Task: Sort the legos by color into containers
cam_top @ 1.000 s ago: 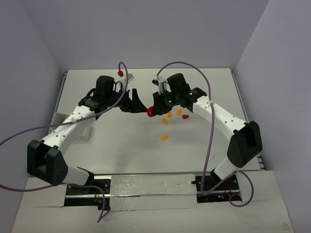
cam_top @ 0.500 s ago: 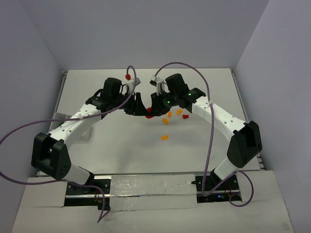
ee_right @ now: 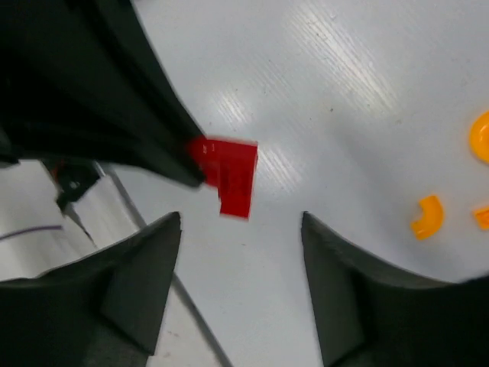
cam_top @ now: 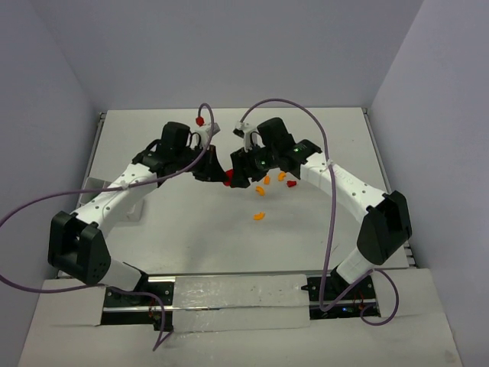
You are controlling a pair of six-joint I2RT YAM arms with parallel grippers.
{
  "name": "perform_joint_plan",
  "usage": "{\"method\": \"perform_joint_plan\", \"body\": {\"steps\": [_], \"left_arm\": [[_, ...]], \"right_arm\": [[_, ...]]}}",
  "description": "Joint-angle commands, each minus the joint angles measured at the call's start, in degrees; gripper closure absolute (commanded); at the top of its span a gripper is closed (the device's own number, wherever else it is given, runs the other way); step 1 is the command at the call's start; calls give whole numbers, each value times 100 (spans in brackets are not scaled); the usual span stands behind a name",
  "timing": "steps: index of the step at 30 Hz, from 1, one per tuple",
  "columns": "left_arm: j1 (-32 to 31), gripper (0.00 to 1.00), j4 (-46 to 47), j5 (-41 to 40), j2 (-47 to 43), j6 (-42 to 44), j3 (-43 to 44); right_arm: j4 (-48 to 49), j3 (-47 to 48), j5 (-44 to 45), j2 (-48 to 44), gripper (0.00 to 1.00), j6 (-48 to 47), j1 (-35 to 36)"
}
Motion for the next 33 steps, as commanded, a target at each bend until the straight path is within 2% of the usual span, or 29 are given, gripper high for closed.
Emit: {"method": "perform_joint_plan", "body": {"steps": [1,3,8,11,14,22,33], "left_arm": [[598,100,-822,-645,-458,659,72],[1259,100,-1425,-836,-525,1195,221],[2833,100,-2998,-810,-605,2969,705],[3617,100,-3442,-1498,-729,3722,989],[4075,100,-3566,-2062,-797,4171,1125],[4668,100,-3905,-2871,-449,4498,1342],[4665,88,-3804,-3143,-230,4452,1117]], "right_arm": [[2,237,-143,-384,17,-166,10],[-50,141,-226,-484,0,-270,-103],[-179,-107,-183,-726,0,-712,-471],[-249,-357,124,-796,0,-1008,-596],[-343,-459,204,-783,0,-1187,-686],[-479,-512,601,-557,0,-1317,-914],[-602,-579,887,-376,0,-1421,-1214]]}}
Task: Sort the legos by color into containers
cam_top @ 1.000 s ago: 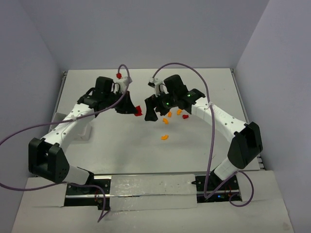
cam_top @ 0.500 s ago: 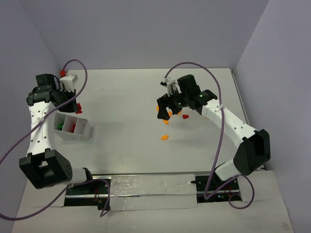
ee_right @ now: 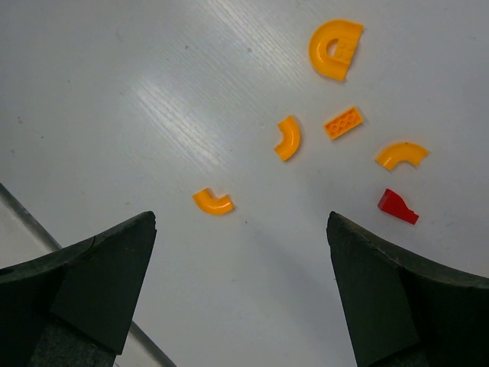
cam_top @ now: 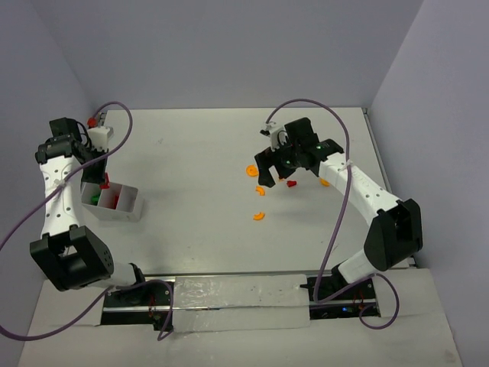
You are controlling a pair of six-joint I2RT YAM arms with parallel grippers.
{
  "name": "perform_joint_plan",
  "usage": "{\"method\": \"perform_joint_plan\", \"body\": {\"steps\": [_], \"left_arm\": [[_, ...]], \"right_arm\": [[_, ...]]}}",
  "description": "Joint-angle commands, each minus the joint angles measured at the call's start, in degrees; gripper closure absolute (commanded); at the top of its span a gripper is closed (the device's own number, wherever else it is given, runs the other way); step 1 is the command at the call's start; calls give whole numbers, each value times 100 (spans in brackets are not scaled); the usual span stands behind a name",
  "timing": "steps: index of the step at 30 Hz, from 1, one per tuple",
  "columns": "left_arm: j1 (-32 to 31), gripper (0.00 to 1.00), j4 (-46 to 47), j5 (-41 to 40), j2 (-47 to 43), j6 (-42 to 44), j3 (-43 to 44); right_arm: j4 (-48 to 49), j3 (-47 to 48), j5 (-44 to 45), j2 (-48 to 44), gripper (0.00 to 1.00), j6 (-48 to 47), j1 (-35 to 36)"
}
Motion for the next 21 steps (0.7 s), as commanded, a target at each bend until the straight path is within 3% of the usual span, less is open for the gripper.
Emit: {"method": "perform_joint_plan", "body": {"steps": [1,6,9,14,17,21], "left_arm": [[17,87,-4,-104,96,59,-63],[24,78,232,-118,209,55,-336],[26,57,287,-47,273,42,-351],[17,33,232,11,367,14,-67],[-19,29,60,295,484,-42,426],[-458,29,-221,657,623,-180,1300]], "right_arm": [[-79,-17,267,124,0,-131,-122],[-197,-26,468,246,0,-218,-244],[-216,-79,627,274,0,-257,-320],[-251,-251,800,278,2,-458,-546],[-330,-362,852,305,6,-723,-694],[-481,-364,1013,533,23,-1178,-974]]}}
